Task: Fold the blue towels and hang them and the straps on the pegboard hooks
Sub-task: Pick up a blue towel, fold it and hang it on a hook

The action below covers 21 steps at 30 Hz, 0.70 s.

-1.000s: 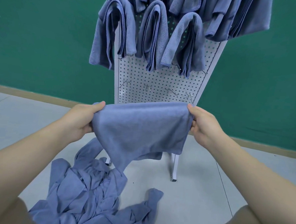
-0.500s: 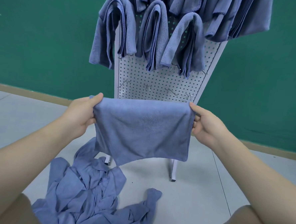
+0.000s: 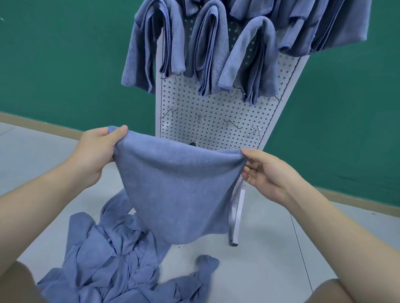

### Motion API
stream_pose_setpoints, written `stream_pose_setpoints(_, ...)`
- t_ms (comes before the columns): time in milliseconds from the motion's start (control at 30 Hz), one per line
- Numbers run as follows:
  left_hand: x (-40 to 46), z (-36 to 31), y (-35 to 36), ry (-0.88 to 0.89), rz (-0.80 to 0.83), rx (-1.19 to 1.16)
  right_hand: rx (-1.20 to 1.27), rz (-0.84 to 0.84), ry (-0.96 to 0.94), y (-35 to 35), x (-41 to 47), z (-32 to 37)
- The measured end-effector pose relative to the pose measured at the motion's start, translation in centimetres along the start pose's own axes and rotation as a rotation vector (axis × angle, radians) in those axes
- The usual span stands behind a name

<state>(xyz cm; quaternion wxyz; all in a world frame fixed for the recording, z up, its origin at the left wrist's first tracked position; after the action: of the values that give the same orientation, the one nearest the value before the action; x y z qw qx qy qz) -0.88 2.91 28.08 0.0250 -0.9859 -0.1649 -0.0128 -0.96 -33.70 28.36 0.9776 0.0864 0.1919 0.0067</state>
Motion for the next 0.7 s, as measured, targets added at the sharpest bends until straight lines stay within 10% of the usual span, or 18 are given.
stream_pose_setpoints(700,-1.1,-2.6,0.5,0.155,0.008,-0.102,0.082,0.038,-0.128,0.8,-0.6,1.0)
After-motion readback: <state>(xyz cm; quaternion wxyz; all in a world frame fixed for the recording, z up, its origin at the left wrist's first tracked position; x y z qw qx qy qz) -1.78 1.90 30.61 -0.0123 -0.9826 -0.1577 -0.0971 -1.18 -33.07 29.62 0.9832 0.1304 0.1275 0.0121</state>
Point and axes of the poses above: each hand's wrist, its own x-axis towards the middle knuckle, its own y-axis out of the palm, z = x × y, the point moved 6 cm from there along x, towards the middle knuckle, and after that the axes turned 4 degrees about y, right-handed, at the moved point
